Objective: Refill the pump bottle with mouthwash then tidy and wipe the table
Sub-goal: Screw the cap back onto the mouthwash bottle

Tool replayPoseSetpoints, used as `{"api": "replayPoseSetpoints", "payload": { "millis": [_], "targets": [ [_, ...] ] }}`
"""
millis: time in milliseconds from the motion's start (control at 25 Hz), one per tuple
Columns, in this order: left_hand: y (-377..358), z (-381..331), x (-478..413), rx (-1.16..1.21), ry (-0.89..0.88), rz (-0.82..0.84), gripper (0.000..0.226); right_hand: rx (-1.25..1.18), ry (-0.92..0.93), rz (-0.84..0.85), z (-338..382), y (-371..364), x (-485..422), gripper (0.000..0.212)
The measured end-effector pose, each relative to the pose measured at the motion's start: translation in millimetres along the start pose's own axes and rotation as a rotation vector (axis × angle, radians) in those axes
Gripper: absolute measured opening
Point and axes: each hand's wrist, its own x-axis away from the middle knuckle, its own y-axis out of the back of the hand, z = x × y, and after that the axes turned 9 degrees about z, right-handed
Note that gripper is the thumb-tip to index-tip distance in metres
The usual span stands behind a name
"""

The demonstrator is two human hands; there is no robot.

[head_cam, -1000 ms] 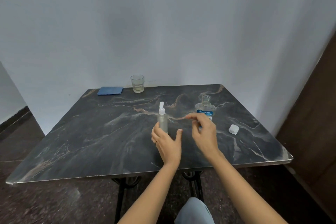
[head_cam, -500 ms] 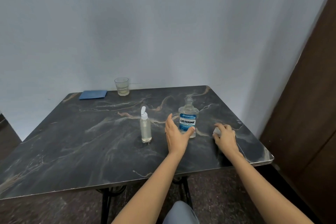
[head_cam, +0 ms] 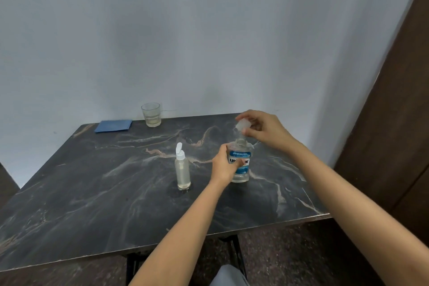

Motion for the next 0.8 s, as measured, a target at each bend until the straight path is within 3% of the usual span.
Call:
{"api": "replayPoseSetpoints", "payload": {
  "millis": [200, 400, 560, 680, 800],
  "targets": [
    [-8, 0, -2, 0.034, 0.011, -0.014, 0.037, 0.272, 0.027, 0.192, 6, 11, -18, 0.037],
    [-12, 0, -2, 0.063, -0.001, -0.01, 0.035, 0.302, -0.021, 0.341, 7, 13, -20, 0.035],
    [-13, 2, -2, 0.041, -0.014, -0.039, 0.034, 0.317, -0.067, 0.345, 0, 13, -26, 0.031],
    [-15, 4, -2, 0.019, -0.016, -0.059, 0.033, 0.515, -0.058, 0.323, -3, 10, -30, 0.023],
    [-19, 7, -1, -0.032, -0.036, -0.086, 0.037, 0.74, -0.128, 0.296, -2, 1, -30, 0.036]
  ]
}}
